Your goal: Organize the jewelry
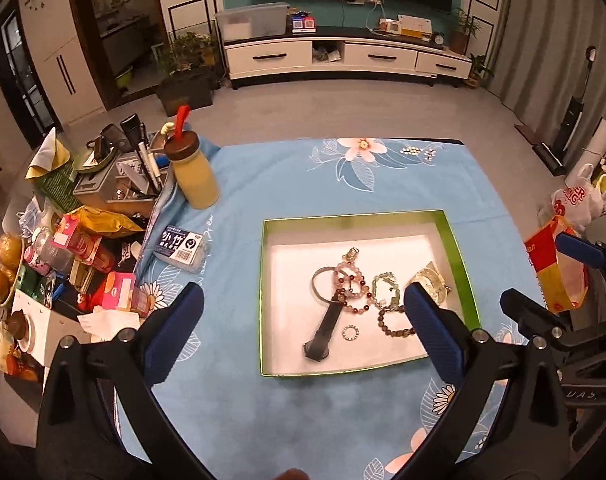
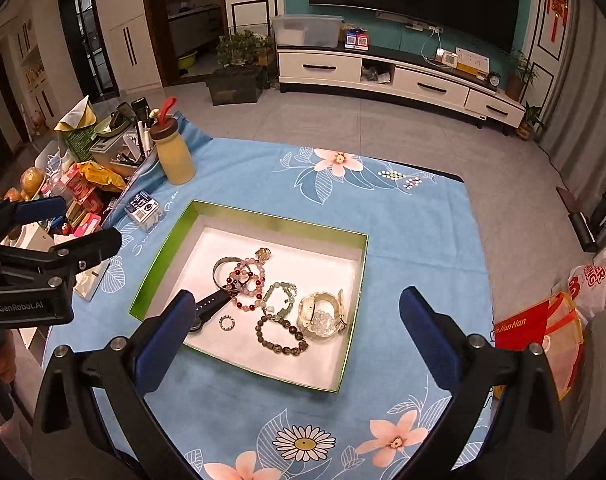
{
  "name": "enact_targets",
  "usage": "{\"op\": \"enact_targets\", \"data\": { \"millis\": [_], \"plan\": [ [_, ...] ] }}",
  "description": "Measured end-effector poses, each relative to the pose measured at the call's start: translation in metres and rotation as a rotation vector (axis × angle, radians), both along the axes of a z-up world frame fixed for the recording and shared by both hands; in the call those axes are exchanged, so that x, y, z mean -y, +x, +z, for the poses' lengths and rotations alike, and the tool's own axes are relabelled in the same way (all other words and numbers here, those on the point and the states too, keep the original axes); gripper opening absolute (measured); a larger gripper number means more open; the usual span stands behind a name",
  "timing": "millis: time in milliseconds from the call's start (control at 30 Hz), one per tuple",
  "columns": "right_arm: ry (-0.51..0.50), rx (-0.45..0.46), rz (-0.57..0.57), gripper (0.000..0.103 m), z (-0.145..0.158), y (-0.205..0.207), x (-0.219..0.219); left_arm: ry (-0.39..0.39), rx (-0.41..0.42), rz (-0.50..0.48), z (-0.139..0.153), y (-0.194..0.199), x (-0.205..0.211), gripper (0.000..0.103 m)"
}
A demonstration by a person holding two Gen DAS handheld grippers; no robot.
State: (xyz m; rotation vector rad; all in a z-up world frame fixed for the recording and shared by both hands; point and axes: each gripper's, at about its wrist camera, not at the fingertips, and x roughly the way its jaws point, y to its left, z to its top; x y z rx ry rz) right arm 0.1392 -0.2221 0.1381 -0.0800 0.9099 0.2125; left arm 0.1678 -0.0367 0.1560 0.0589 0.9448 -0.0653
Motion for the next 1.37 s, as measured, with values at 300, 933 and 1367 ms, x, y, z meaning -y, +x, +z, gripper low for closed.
{"op": "enact_targets", "data": {
  "millis": [300, 933, 1367],
  "plan": [
    [-0.016, 0.004, -0.014, 0.102, -0.001, 0.003, 0.001, -0.02, -0.015, 0.017, -0.003, 0.002, -0.003, 0.101],
    [-0.017, 0.0, -0.025, 0.102, -0.004, 0.004, 0.003, -0.007, -0.029, 0.024, -0.009, 0.004, -0.001, 0.101],
    [-0.011, -0.003, -0.029, 0.102, -0.008, 0.004, 0.001, -0.002, -0.055, 0.013, -0.017, 0.006, 0.002, 0.101]
  ]
}}
